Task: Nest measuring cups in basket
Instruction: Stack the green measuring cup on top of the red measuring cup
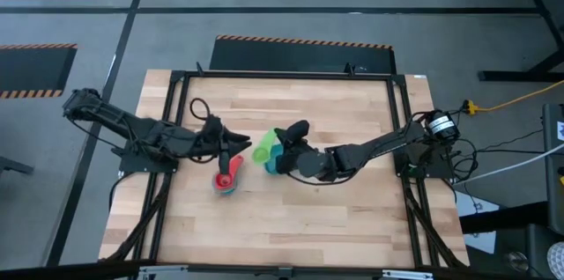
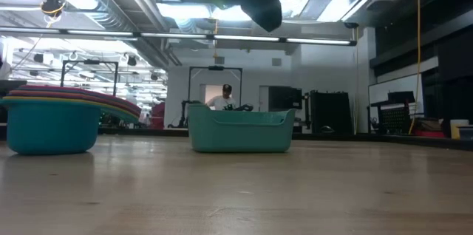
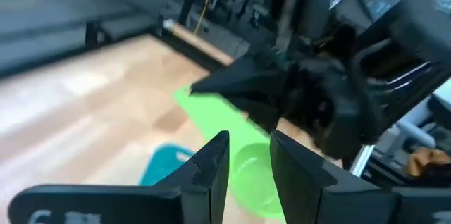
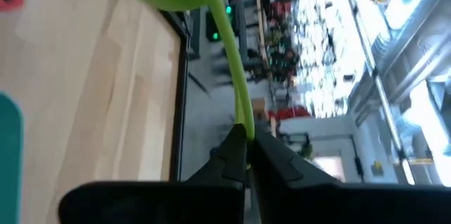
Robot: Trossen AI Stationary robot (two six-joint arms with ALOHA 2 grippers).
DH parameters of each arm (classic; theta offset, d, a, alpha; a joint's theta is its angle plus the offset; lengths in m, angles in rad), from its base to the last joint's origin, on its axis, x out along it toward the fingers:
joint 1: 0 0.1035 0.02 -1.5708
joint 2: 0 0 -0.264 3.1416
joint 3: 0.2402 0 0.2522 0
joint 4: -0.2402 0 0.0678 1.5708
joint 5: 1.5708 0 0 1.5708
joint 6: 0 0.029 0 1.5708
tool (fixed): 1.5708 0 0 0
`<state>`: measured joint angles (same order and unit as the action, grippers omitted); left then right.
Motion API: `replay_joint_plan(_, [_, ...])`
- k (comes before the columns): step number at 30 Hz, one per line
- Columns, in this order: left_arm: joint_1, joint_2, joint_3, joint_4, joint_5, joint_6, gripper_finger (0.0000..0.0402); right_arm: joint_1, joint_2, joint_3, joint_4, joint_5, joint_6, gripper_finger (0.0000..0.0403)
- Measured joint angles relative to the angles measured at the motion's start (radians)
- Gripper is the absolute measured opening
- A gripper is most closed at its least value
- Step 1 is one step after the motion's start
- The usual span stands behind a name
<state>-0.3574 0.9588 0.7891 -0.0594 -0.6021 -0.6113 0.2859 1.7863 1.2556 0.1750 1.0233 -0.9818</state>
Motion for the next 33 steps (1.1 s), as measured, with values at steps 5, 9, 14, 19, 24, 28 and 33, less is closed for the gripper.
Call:
replay_joint_plan(5, [0.022,0.001,0.000,-0.067,0.062,-0.152,0.0097,0.000,0.000,0.000,0.070,-0.066,-0.071,0.0013])
replay_joint_plan(9, [0.038,0.003,0.000,-0.087,0.108,-0.233,0.0097,0.000,0.000,0.000,0.097,-0.083,-0.099,0.0013])
replay_joint_plan(14, [0.054,0.003,0.000,-0.087,0.169,-0.302,0.0097,0.000,0.000,0.000,0.099,-0.112,-0.126,0.0013])
replay_joint_plan(19, [0.059,0.004,0.000,-0.087,0.227,-0.371,0.0097,0.000,0.000,0.000,0.100,-0.135,-0.127,0.0013])
replay_joint_plan(24, [0.059,0.026,0.000,-0.087,0.277,-0.440,0.0097,-0.003,0.000,0.000,0.102,-0.136,-0.127,0.0013])
replay_joint_plan(28, [0.059,0.057,0.000,-0.088,0.312,-0.465,0.0097,-0.003,0.000,0.000,0.104,-0.136,-0.127,0.0013])
replay_joint_plan(33, [0.059,0.084,0.000,-0.083,0.329,-0.512,0.0097,-0.003,0.000,0.000,0.102,-0.138,-0.128,0.0013])
